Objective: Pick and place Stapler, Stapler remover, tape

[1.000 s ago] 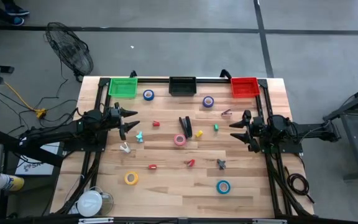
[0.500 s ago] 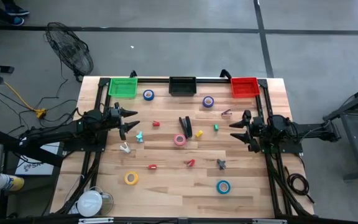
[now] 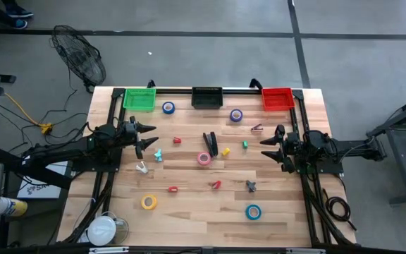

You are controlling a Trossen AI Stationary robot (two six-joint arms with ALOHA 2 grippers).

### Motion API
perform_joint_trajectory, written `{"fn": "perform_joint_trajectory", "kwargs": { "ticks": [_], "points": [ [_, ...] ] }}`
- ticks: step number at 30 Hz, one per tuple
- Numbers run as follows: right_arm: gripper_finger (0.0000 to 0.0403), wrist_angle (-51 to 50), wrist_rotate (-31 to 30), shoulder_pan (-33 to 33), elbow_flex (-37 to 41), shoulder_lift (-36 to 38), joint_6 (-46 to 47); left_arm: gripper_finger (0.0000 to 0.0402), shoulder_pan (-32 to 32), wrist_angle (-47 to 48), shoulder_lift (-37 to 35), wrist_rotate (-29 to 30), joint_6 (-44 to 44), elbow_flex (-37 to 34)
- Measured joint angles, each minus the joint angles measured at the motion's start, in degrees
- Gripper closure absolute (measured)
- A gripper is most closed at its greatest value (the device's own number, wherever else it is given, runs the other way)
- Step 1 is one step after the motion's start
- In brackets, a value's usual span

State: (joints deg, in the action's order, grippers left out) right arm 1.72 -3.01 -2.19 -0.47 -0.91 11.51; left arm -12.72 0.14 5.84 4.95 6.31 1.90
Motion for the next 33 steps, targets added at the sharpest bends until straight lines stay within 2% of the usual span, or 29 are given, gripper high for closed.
{"fn": "perform_joint_trajectory", "kwargs": {
  "ticks": [33],
  "points": [
    [0.0206, 0.00, 0.00, 0.01, 0.01, 0.01, 0.00, 0.0167, 0.00, -3.39, -0.02, -0.37, 2.12, -0.03]
  ]
}}
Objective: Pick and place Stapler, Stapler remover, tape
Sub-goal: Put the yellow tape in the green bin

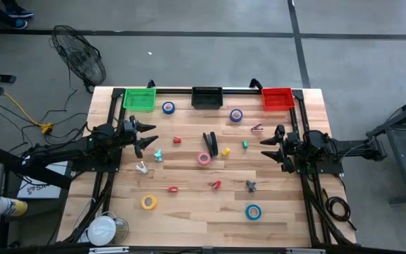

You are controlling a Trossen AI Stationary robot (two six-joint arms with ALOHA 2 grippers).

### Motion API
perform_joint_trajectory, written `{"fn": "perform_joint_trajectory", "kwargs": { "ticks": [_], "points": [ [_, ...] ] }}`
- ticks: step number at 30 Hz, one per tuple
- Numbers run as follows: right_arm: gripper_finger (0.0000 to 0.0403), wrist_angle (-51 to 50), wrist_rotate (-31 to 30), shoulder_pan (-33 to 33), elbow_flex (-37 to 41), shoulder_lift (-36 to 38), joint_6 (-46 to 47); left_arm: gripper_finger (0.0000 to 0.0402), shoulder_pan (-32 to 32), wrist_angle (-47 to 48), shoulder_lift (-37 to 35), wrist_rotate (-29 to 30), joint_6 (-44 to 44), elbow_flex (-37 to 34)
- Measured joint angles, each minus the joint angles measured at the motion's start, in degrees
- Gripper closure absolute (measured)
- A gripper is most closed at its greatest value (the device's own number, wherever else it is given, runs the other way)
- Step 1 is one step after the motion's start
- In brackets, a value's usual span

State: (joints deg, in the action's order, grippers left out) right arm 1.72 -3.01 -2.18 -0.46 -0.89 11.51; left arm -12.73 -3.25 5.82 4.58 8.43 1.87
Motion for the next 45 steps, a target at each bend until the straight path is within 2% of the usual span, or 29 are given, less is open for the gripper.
{"fn": "perform_joint_trajectory", "kwargs": {
  "ticks": [20, 24, 32, 40, 45],
  "points": [
    [0.0206, 0.00, 0.00, -0.01, 0.01, -0.01, 0.00, 0.0167, 0.02, 0.04, 0.07, -1.69, 1.90, 0.00],
    [0.0205, 0.00, 0.00, -0.01, 0.00, -0.01, 0.00, 0.0167, 0.02, 2.01, 1.33, 0.71, 2.61, 1.68],
    [0.0206, 0.00, 0.00, -0.01, 0.00, -0.01, 0.00, 0.0167, 0.02, 11.07, 13.85, 3.01, 7.89, 11.37],
    [0.0205, 0.00, 0.00, -0.01, -0.01, 0.01, 0.00, 0.0167, 0.02, 28.05, 29.31, -4.04, 14.30, 24.58],
    [0.0205, 0.00, 0.00, -0.01, -0.01, 0.00, 0.00, 0.0167, 2.90, 39.57, 37.82, -5.30, 16.04, 33.50]
  ]
}}
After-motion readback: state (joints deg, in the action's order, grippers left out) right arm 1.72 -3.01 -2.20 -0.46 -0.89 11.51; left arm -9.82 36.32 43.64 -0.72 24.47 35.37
